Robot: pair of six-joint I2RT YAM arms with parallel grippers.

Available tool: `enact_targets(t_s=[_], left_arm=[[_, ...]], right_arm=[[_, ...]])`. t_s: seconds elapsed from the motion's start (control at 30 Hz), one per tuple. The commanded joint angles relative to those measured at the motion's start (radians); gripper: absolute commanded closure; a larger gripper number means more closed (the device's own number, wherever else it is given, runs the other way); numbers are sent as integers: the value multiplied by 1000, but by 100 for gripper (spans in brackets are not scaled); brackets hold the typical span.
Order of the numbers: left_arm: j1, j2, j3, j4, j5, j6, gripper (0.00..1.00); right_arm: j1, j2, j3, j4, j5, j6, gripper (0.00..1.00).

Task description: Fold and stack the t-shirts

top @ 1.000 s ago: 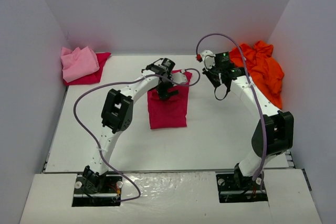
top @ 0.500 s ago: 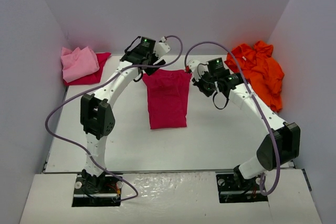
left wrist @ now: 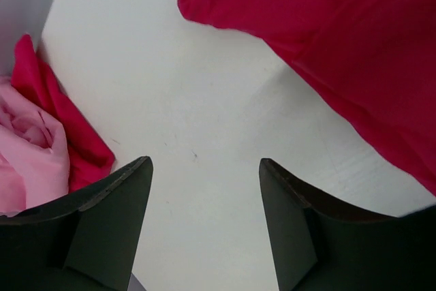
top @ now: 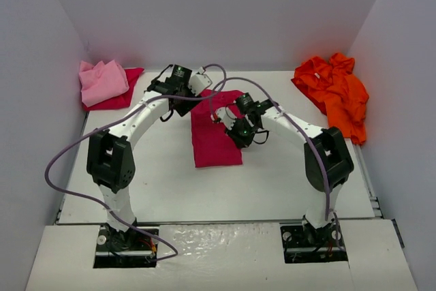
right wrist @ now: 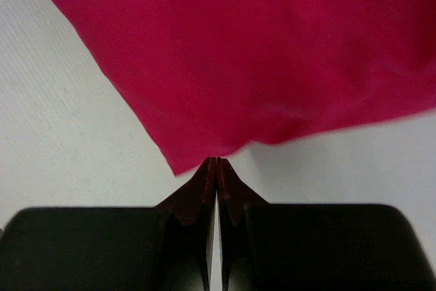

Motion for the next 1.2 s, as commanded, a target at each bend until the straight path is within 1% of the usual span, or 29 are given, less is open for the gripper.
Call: enact_targets(t_s=[0.0,0.23,0.33,0.5,0.53,0.6,0.73,0.8,0.87,0.93,0.97,1.1,1.17], left_arm=[[17,-151,-93,54,22,-18,40],[20,-196,-169,55,55,-27,41],[20,-215,-191,60,61,-20,41],[20,-232,-203,67,63,-13,42],[20,-232,-202,66,63,-13,45],[20,-231,-202,64,63,-13,48],[20,-252,-225,93,89,-23,46],[20,-282,-238,101,122,-23,43],[20,-290,-229,88,144,-29,39],[19,-299,-207,47,207,-23,33],[17,-303,-200,23,221,-14,32],[1,-327,-200,-29,247,16,33],[-4,-333,-211,-41,254,25,33]], right_arm=[[97,87,56,-47,-34,9,100],[128,196,58,-89,-22,23,100],[157,207,24,-148,-26,-15,100],[224,183,-70,-169,3,-44,100],[234,173,-77,-170,4,-45,100],[241,165,-85,-177,0,-42,100],[241,126,-90,-171,24,-46,100],[240,100,-67,-161,78,-39,99],[232,57,-49,-139,139,-30,91],[219,-1,-8,-135,218,-18,62],[207,-30,19,-150,240,-19,59],[156,-176,86,-170,355,-30,55],[120,-251,117,-165,361,-29,50]])
